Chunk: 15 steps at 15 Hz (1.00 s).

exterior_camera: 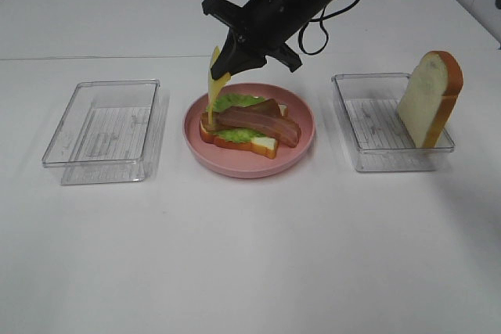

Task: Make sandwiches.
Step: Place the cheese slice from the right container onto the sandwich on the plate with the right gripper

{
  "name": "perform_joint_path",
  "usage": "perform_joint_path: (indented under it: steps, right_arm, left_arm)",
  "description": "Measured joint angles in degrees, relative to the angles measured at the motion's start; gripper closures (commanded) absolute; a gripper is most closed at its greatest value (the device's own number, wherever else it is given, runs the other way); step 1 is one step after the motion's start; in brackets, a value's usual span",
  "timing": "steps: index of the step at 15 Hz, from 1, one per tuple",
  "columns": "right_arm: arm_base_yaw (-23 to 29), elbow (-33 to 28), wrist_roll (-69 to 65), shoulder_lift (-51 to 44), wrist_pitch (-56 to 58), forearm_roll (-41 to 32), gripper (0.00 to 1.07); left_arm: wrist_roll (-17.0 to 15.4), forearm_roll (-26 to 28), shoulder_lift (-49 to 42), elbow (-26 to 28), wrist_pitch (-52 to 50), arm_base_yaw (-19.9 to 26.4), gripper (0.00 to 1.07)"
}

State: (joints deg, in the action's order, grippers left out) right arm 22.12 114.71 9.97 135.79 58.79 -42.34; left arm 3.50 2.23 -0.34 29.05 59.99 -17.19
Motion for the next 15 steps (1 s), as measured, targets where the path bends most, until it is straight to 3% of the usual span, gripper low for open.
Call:
perform_joint_path:
  steps: [3, 6, 9, 11, 14, 15]
  right_arm:
    - [0.00, 0.00, -1.03, 1.38, -0.52, 3.04, 1.07]
    - [0.00, 0.00, -8.54, 1.38, -0.52, 14.21, 1.07]
    - [0.00, 0.00, -12.38, 1.38, -0.57, 19.02, 1.07]
    - [0.00, 0.00, -12.83, 1.38, -0.63, 21.03, 1.01]
    - [0.00, 0.00, -13.52, 1.38, -0.80, 21.37, 0.50]
    - [0.00, 0.00, -13.58, 1.38, -0.80, 21.37, 0.38]
  left_arm:
    - [0.00, 0.00, 0.00, 0.00, 0.00, 0.00, 0.29]
    - [0.00, 0.00, 0.00, 0.00, 0.00, 0.00, 0.29]
    - [0.00, 0.00, 0.00, 0.00, 0.00, 0.00, 0.29]
    - [0.00, 0.00, 0.00, 0.00, 0.00, 0.00, 0.29]
    - [0.00, 0.00, 0.00, 0.00, 0.00, 0.00, 0.29]
    - [0.00, 0.00, 0.00, 0.00, 0.00, 0.00, 0.29]
